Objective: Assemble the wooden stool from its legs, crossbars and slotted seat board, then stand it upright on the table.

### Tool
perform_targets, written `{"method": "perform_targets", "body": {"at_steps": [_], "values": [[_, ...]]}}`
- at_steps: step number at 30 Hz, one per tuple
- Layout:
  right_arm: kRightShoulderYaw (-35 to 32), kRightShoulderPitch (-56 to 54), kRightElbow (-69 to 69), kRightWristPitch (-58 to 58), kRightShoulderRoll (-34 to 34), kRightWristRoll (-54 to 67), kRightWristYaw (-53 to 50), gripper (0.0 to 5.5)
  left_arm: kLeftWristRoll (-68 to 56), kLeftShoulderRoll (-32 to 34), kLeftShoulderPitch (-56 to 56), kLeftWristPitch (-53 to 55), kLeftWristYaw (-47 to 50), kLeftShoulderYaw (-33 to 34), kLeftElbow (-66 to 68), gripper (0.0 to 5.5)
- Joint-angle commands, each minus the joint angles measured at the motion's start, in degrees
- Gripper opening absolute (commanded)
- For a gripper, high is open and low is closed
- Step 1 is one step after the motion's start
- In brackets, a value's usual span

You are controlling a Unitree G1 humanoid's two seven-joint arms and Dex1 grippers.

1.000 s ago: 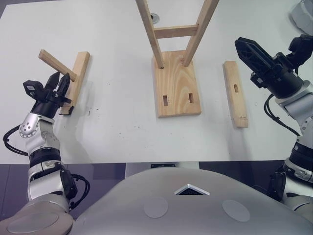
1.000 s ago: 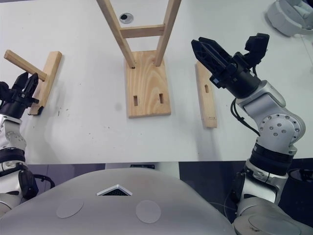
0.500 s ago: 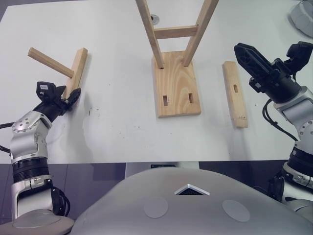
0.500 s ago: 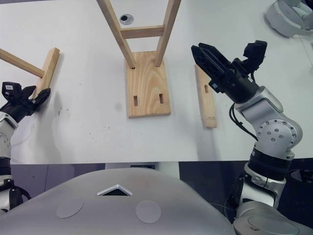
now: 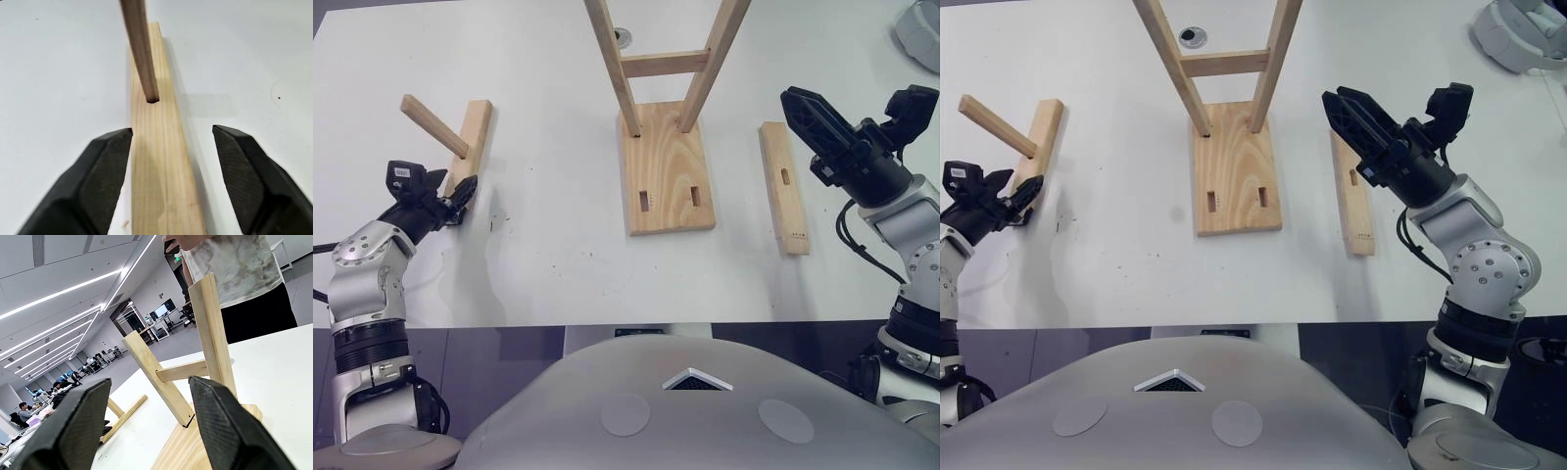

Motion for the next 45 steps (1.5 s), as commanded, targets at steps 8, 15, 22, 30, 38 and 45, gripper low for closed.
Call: {"method": "perform_targets", "body": {"at_steps": [8, 15, 22, 30, 38, 45], "values": [[0.7, -0.4, -0.6, -0.3, 0.2, -1.5, -0.2, 2.96, 4.6, -0.3, -1.0, 4.6, 4.4, -2.0, 2.5, 3.02], [0.8, -0.6, -0.7, -0.7, 0.7, -1.9, -0.5, 2.96, 4.8, 0.3, -1.5, 7.4, 3.6, -2.3, 2.5, 2.57], [0.4, -0.5, -0.6, -1.2, 1.2, -2.5, -1.0, 2.96, 4.8, 0.2, -2.3, 6.0, 3.4, -1.6, 2.6, 2.07], [-6.0, -9.4, -0.4, -5.9, 3.3, 2.8, -10.8, 2.96, -4.7, -5.6, -13.3, -11.2, 7.7, 8.7, -9.1, 2.06], [3.0, -39.6, -3.4, -10.1, 11.6, 20.5, -39.6, 2.96, -4.7, -12.0, -31.9, -1.6, 13.6, -14.0, -35.1, 2.06], [7.7, -41.5, -5.6, -11.2, 15.3, 25.8, -44.2, 2.96, -2.4, -16.1, -36.1, 0.9, 14.0, -23.0, -39.6, 2.06]]}}
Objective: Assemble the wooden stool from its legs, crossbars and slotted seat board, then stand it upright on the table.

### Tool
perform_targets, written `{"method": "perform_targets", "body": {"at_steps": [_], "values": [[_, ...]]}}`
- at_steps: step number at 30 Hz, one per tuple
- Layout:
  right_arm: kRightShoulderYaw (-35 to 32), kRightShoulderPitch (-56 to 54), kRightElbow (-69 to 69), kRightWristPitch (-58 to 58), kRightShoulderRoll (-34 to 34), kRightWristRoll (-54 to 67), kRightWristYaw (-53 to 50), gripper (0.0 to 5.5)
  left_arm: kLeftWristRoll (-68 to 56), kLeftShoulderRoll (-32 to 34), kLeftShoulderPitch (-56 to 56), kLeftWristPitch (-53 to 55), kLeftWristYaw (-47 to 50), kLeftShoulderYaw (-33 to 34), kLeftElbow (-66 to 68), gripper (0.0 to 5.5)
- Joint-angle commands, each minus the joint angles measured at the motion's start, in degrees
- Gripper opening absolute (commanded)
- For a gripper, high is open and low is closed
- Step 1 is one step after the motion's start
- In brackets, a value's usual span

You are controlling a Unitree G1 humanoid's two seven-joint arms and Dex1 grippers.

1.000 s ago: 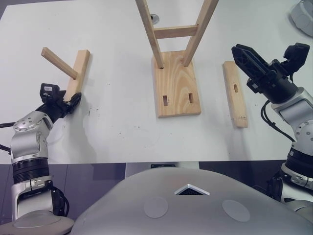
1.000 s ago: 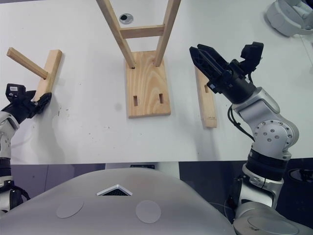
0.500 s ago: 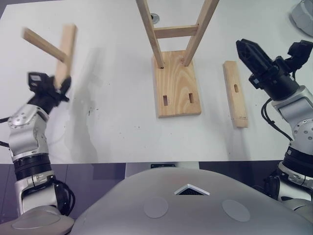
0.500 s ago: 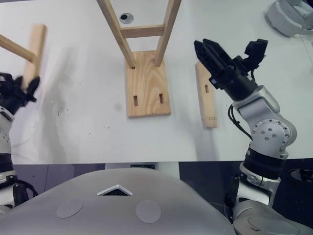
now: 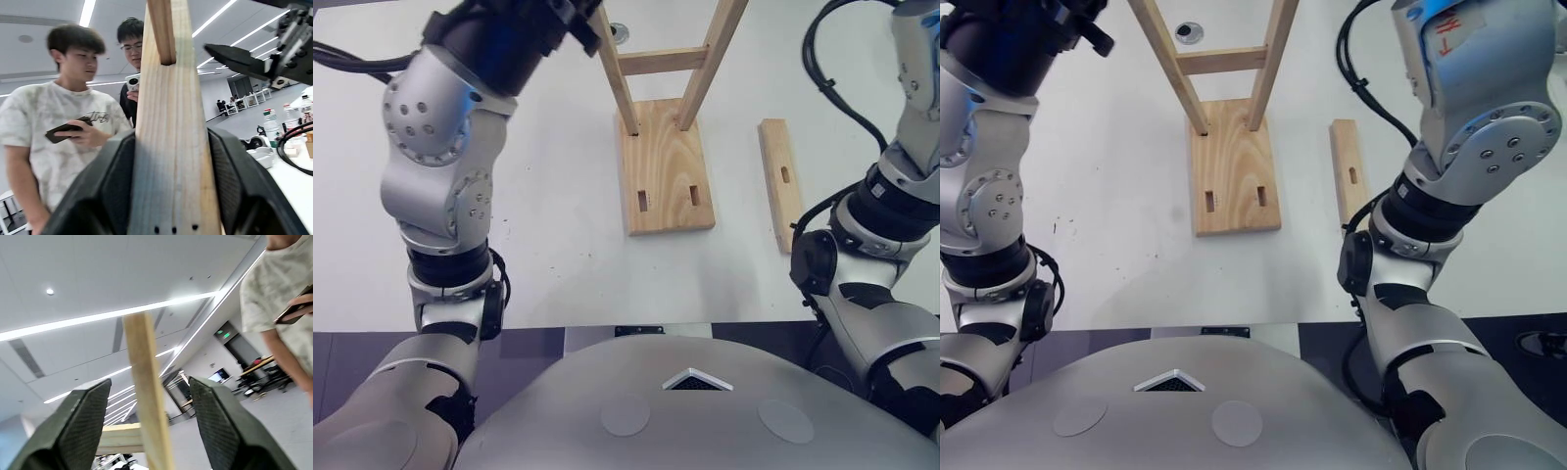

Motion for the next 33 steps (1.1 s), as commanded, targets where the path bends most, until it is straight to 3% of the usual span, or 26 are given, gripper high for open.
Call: {"method": "perform_targets", "body": {"at_steps": [1, 8, 17, 24, 30, 33], "values": [[-0.8, -0.5, -1.0, -0.7, -1.1, 3.5, -1.6, 2.96, 0.9, -0.2, -0.9, 1.4, -0.1, -1.3, -2.3, 2.06], [-0.3, -0.5, -2.0, -1.9, -1.9, 4.1, -2.8, 2.96, 2.8, 0.0, 2.2, 1.6, -1.4, -5.1, -4.7, 2.06], [0.7, 1.3, -4.4, -2.7, -3.1, 2.6, -4.9, 1.40, 4.2, 1.1, 4.1, 0.7, -3.1, -4.6, -5.5, 2.06], [3.9, 5.0, -6.9, -4.0, -1.2, -2.1, -7.0, 1.12, 6.2, 0.8, 4.8, 0.9, -2.9, -4.8, -4.7, 2.06], [2.6, 15.1, -13.8, -8.1, -0.2, -10.4, -11.0, 1.05, 4.8, 3.8, 15.1, 2.4, -2.6, 3.5, -5.9, 3.25], [6.2, 26.4, -21.5, -7.6, -0.8, -19.4, -10.6, 1.05, 2.5, 5.3, 25.9, 2.5, -4.4, 8.8, -8.5, 3.90]]}}
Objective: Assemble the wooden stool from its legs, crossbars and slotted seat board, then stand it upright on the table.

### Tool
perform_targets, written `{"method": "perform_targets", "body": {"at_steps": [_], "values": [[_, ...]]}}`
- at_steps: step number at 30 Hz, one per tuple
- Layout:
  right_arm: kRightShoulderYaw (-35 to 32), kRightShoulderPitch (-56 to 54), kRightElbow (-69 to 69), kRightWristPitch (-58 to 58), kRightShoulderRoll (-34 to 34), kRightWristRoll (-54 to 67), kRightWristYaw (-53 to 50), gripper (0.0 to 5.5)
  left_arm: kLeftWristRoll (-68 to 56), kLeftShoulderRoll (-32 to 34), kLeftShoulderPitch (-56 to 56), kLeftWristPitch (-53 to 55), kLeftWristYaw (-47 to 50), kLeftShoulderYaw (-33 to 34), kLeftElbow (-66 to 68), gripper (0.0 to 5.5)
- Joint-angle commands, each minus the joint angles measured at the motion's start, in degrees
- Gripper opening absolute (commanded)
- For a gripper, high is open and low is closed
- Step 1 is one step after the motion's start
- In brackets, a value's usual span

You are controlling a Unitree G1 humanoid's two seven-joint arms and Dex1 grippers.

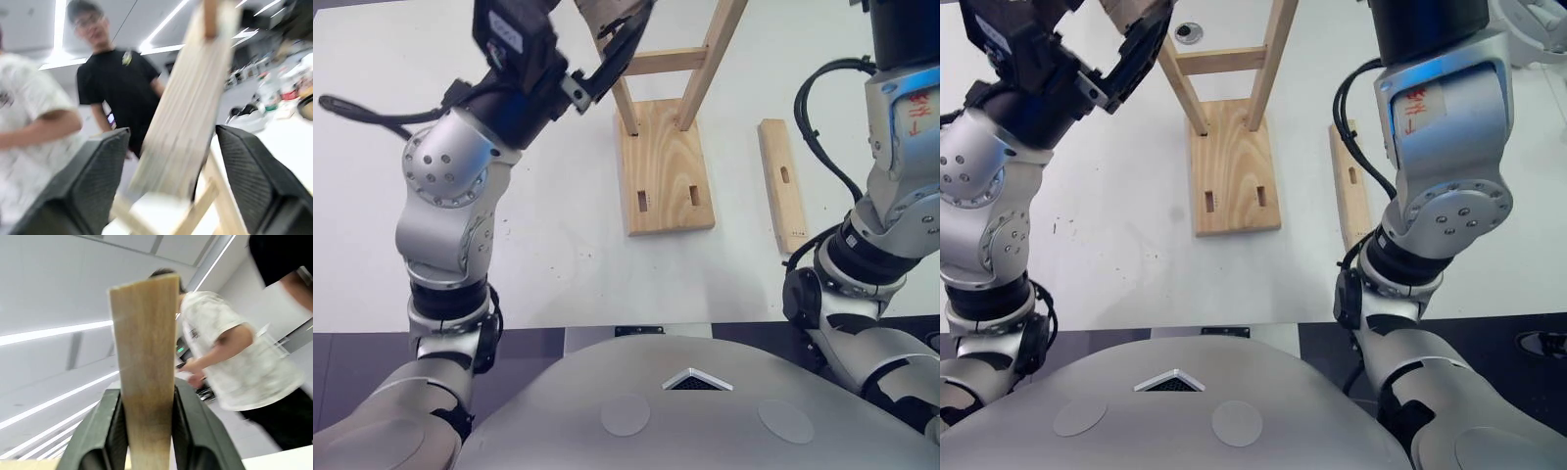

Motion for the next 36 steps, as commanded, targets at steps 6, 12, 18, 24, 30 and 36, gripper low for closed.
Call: {"method": "perform_targets", "body": {"at_steps": [6, 12, 18, 24, 30, 36], "values": [[-3.8, 16.7, -5.1, 1.7, -7.6, -11.4, -1.5, 1.05, 4.1, -0.4, 21.9, 0.0, 1.7, 0.9, 5.0, 4.66], [-6.7, 29.6, -8.0, 3.4, -10.2, -10.2, 1.0, 1.05, 11.7, -5.7, 21.2, 7.7, 10.1, -6.0, 10.7, 4.66], [-5.8, 34.5, -7.0, 3.9, -10.9, -10.5, 5.7, 1.05, 6.5, -7.4, 21.5, 20.1, 7.8, -8.6, 6.2, 4.66], [-3.1, 37.8, -5.1, 3.0, -8.3, -13.9, 7.9, 1.05, 4.7, -7.6, 19.5, 25.9, 7.8, -9.4, 6.0, 4.66], [-1.2, 39.6, -4.2, 2.0, -6.5, -20.3, 9.5, 1.05, 4.9, -8.7, 16.4, 27.4, 8.6, -9.8, 8.2, 4.66], [2.1, 37.7, -5.4, 1.0, -6.7, -29.4, 11.9, 1.05, 4.2, -9.9, 15.1, 28.6, 9.1, -9.3, 7.8, 4.66]]}}
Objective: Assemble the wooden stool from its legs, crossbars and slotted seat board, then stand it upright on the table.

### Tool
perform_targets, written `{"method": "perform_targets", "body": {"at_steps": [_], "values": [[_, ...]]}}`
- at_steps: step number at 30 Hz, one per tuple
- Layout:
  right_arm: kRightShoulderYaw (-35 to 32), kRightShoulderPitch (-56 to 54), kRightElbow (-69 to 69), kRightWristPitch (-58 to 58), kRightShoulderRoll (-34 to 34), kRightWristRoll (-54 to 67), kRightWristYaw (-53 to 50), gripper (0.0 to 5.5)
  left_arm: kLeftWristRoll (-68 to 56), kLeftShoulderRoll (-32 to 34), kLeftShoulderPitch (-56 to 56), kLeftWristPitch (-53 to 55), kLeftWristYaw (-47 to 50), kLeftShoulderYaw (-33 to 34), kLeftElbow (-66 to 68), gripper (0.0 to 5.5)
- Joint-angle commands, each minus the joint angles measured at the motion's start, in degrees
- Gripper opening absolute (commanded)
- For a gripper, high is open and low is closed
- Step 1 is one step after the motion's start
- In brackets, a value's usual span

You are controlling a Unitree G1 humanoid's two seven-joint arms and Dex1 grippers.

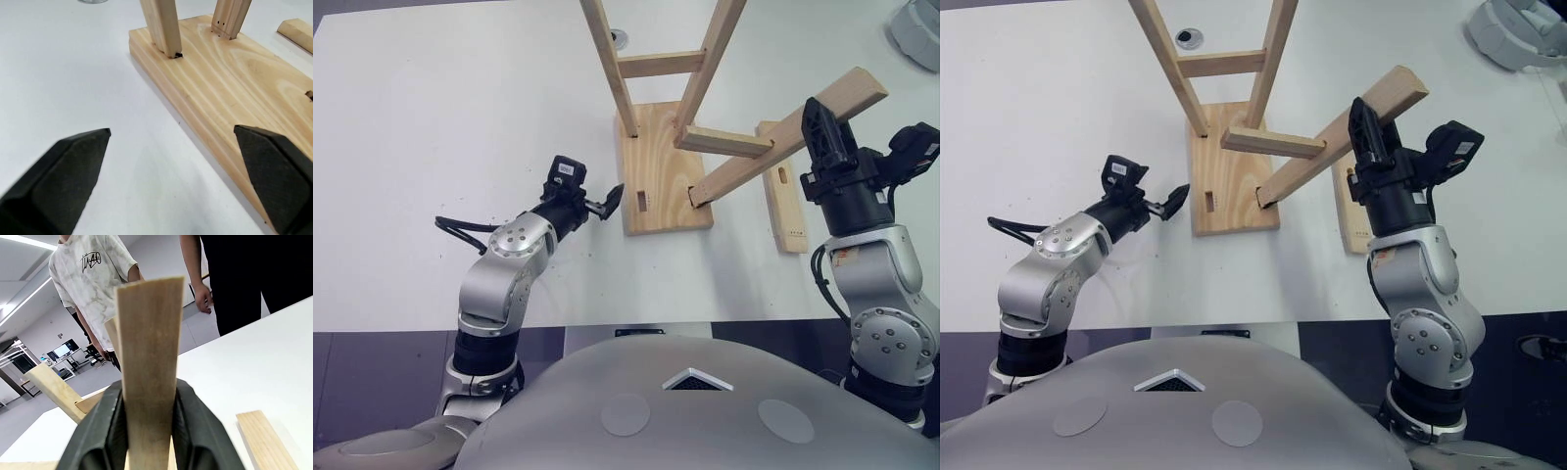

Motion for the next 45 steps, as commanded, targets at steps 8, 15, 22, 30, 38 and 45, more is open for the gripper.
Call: {"method": "perform_targets", "body": {"at_steps": [8, 15, 22, 30, 38, 45], "values": [[5.4, -2.5, -0.5, 1.7, -1.2, -17.3, 0.3, 1.05, -6.1, -6.2, -4.0, 5.0, 2.4, 5.8, -3.5, 4.66], [5.1, -0.2, 6.7, -0.3, -3.5, -21.5, 9.3, 1.05, -6.2, -5.1, -3.6, 5.9, 4.1, 8.6, -4.6, 4.66], [10.0, 7.2, 11.0, -2.8, -5.7, -30.5, 13.8, 1.07, -6.7, -2.7, -7.1, 6.4, 3.9, 11.8, -3.0, 4.66], [7.3, 4.8, 11.4, -4.2, -2.6, -27.1, 13.2, 1.08, -5.9, -2.5, -7.7, 6.3, 3.9, 10.8, -2.4, 4.66], [0.2, -2.4, 5.8, -7.4, 1.4, -20.8, 12.7, 1.80, -6.3, -2.5, -8.1, 6.1, 3.9, 10.8, -2.4, 4.66], [-2.5, -6.6, 2.8, -4.9, 0.8, -18.8, 12.2, 3.13, -6.5, -2.2, -8.1, 6.0, 3.5, 11.3, -2.6, 4.66]]}}
